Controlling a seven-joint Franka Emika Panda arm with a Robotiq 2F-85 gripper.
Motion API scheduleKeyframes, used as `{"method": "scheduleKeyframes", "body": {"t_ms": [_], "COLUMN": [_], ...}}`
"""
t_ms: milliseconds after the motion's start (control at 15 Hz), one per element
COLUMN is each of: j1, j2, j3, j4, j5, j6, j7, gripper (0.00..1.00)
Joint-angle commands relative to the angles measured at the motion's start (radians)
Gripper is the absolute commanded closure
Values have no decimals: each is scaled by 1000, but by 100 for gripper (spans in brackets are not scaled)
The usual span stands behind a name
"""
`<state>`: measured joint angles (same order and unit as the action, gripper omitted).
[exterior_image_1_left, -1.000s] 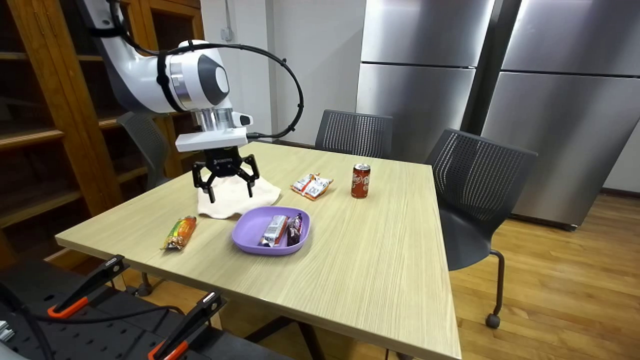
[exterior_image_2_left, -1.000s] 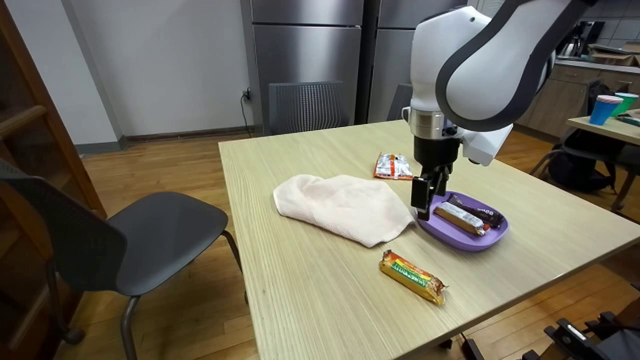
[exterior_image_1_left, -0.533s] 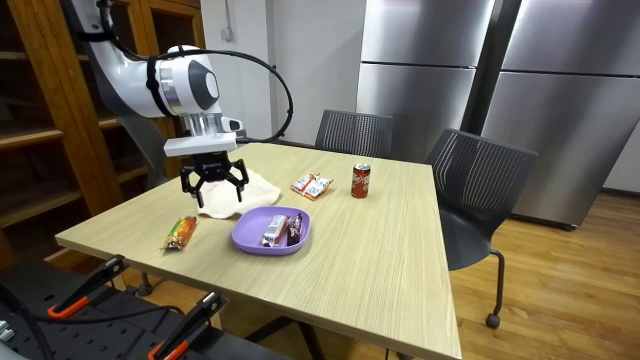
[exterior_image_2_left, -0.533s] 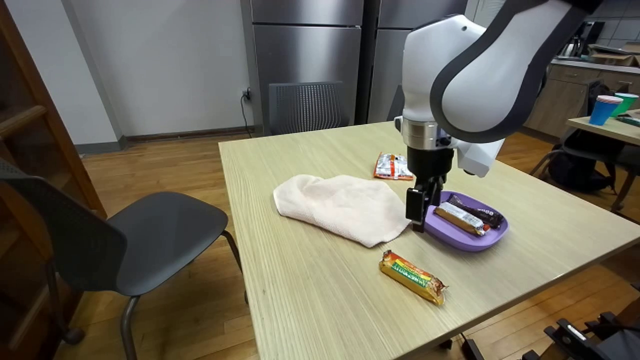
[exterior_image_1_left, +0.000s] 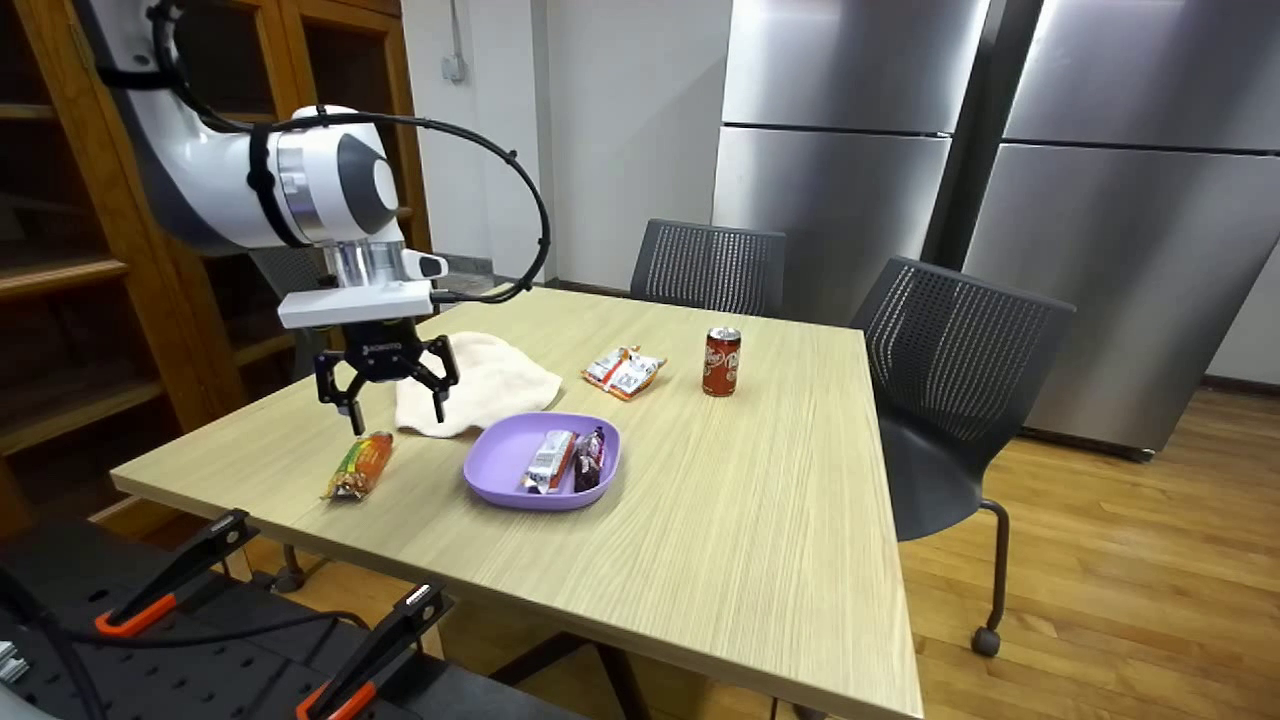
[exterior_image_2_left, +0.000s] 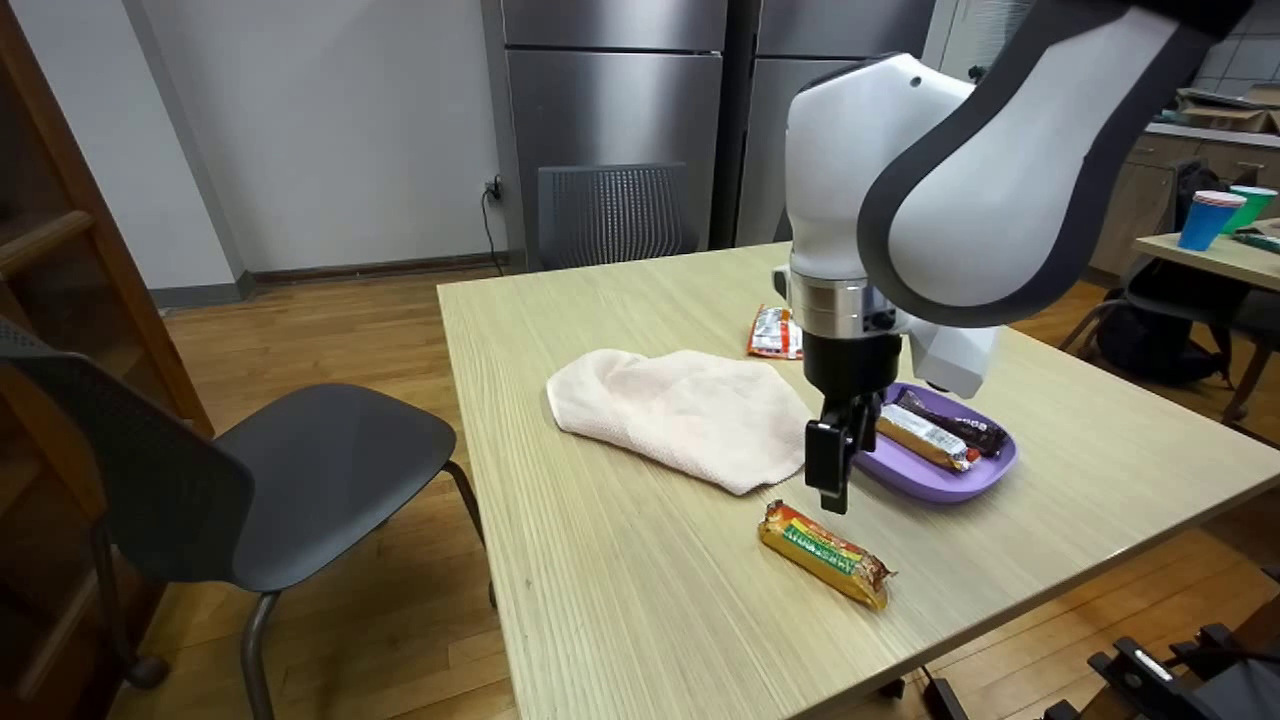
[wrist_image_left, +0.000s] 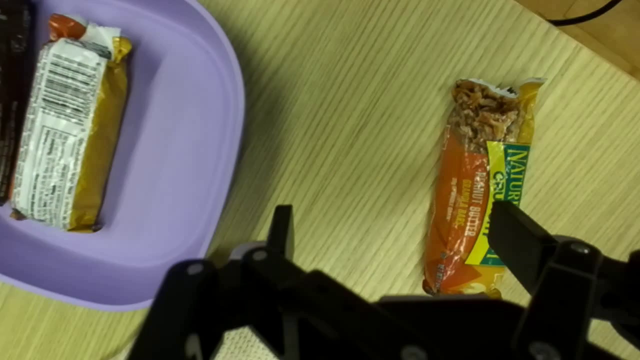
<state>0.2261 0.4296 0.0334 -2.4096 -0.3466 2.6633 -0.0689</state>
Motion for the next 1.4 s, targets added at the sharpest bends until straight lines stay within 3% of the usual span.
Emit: {"method": "scheduleKeyframes", "body": {"t_ms": [0, 533, 1333], "j1": [13, 14, 21], "j2": [-8, 23, 99], "j3": [20, 65, 79], "j4": [-29, -34, -9], "j5": [4, 39, 109], "j6": [12, 31, 91], "j7": [34, 33, 41], "gripper": [0, 0, 0]}}
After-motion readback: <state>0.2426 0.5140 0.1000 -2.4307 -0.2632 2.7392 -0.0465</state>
